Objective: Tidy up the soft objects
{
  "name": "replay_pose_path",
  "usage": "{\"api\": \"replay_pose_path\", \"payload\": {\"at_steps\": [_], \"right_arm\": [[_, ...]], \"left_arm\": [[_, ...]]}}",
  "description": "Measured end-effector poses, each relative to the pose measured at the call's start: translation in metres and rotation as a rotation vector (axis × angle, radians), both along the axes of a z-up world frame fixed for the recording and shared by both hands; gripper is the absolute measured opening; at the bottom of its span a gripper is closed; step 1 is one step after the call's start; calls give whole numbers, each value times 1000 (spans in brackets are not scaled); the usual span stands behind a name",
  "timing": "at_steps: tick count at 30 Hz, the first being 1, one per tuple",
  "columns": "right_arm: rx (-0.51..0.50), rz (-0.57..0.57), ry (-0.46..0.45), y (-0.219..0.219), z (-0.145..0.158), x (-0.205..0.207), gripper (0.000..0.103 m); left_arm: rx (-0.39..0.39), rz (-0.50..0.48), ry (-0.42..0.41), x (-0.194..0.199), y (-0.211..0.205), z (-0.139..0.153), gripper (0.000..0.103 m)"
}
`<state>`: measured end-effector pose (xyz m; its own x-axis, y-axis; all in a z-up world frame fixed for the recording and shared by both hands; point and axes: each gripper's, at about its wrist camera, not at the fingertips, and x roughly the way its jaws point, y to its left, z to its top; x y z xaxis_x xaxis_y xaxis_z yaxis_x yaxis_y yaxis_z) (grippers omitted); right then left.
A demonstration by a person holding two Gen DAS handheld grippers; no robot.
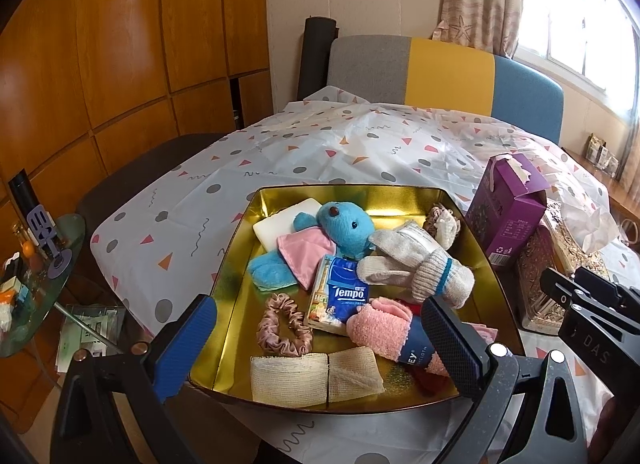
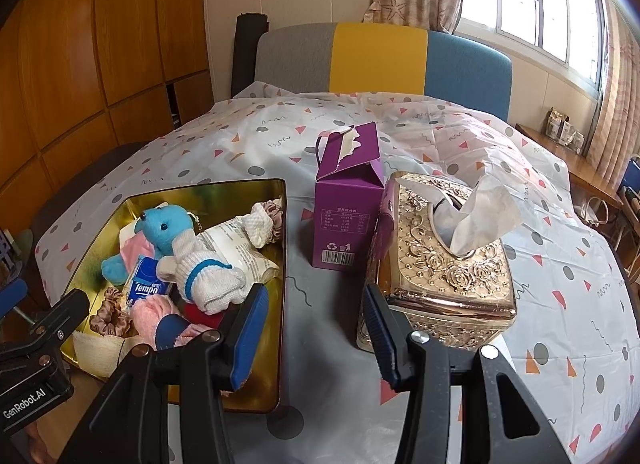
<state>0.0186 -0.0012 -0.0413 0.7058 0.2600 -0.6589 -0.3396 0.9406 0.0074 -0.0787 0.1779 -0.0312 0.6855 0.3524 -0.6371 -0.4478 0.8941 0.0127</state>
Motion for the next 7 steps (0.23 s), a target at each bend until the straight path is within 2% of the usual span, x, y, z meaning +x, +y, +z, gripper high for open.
{"api": "replay_pose_path", "payload": {"at_steps": [3, 7], "right_arm": [[0, -2, 0, 0, -1, 0, 49], [7, -1, -13, -1, 2, -1, 49]], "left_arm": [[-5, 11, -2, -1, 3, -1, 96], [-18, 1, -2, -1, 6, 0, 98]]}}
